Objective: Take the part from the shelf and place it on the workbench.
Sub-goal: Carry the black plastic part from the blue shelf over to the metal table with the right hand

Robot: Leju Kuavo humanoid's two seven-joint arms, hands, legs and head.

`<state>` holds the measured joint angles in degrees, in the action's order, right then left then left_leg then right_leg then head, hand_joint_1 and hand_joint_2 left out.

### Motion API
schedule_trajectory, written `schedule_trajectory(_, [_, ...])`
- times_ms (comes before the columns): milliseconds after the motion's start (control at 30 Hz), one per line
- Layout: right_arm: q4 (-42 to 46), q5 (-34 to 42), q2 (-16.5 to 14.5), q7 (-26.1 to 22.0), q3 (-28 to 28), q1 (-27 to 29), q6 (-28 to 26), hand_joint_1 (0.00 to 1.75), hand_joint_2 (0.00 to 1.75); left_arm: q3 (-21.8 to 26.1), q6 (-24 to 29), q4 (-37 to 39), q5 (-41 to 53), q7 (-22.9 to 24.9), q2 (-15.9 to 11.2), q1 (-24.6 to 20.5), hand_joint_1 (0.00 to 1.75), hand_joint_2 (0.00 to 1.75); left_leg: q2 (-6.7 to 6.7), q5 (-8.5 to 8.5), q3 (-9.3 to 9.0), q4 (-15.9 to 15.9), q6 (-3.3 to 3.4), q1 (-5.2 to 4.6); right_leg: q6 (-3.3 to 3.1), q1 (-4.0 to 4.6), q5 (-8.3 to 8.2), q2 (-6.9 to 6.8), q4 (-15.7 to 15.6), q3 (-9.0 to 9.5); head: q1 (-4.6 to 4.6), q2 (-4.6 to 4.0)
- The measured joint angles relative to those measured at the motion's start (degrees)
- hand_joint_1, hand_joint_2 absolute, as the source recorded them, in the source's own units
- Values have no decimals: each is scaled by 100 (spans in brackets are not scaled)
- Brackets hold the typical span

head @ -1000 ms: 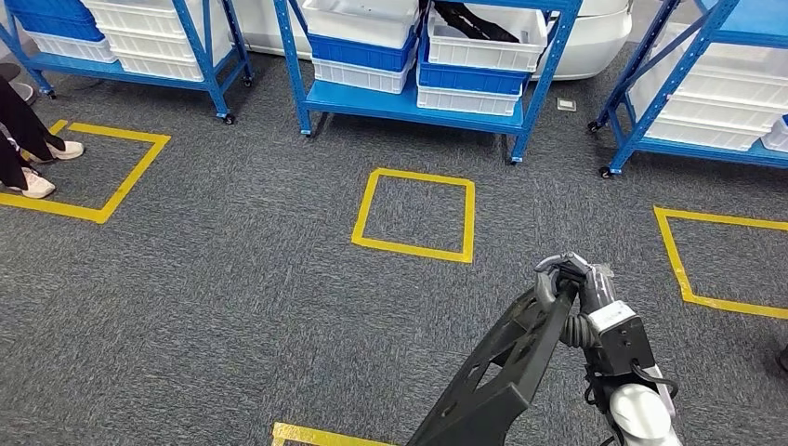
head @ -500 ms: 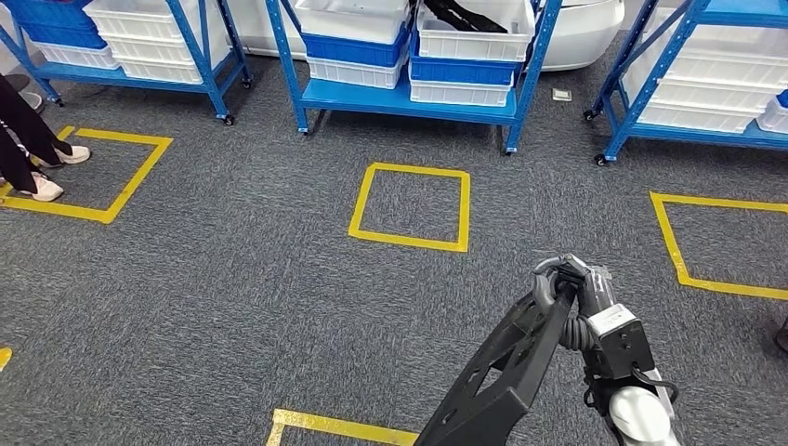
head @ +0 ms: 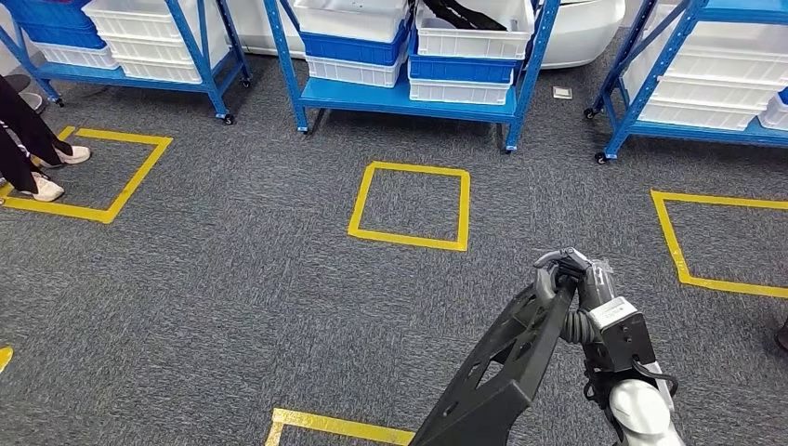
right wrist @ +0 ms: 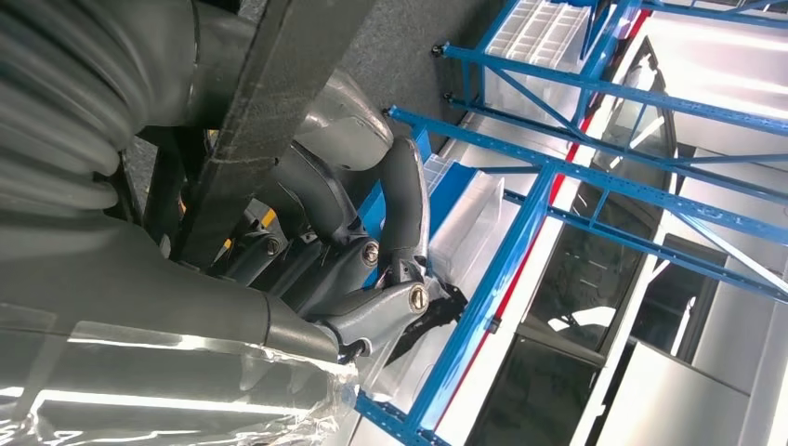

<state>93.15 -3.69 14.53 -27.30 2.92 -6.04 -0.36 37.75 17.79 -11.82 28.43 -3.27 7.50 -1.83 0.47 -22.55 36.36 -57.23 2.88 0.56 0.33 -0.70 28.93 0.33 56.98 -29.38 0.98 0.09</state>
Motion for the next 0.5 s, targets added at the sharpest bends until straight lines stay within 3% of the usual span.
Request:
schedule_trajectory(100, [-25, 14, 1, -3, -1, -50, 2, 175, 175, 0, 3, 0, 12, -12, -2, 0, 0, 0, -4, 118, 1, 15, 9, 5, -7, 13, -9, -2, 6, 7, 0, 0])
schedule_trajectory(233, [-59, 41, 10, -13, -5, -99, 1, 175, 175, 0, -10, 0, 37, -43, -3, 1, 0, 0, -11, 153, 19, 28, -34, 9, -13, 30, -16, -5, 14, 10, -1, 0])
schedule_trajectory(333, [-73, 4, 9, -32, -21, -177, 4, 175, 175, 8, -50, 0, 43, -64, -3, 1, 0, 0, -10, 144, 55, 31, -132, 6, -13, 45, -15, -9, 17, -32, -1, 0])
schedule_trajectory(400, [-42, -153, 1, -70, -49, -298, 51, 175, 175, 27, -49, 0, 89, -32, -3, 3, 0, 0, -25, 148, 54, 65, -106, 8, 35, 24, -1, -25, 14, -40, -1, 0])
schedule_trajectory(433, [18, -261, -4, -90, -51, -327, 77, 175, 175, 37, -53, 0, 142, 3, -3, 4, 0, 0, -37, 175, 30, 129, -66, 19, 54, 12, 117, -33, 194, -126, -4, 0])
schedule_trajectory(500, [196, -424, -10, -98, -25, -195, 101, 175, 175, 44, -73, 0, 252, 101, -5, 7, 0, 0, -87, 247, -23, 274, -14, 47, 105, -15, 507, -41, 990, -501, -7, 0])
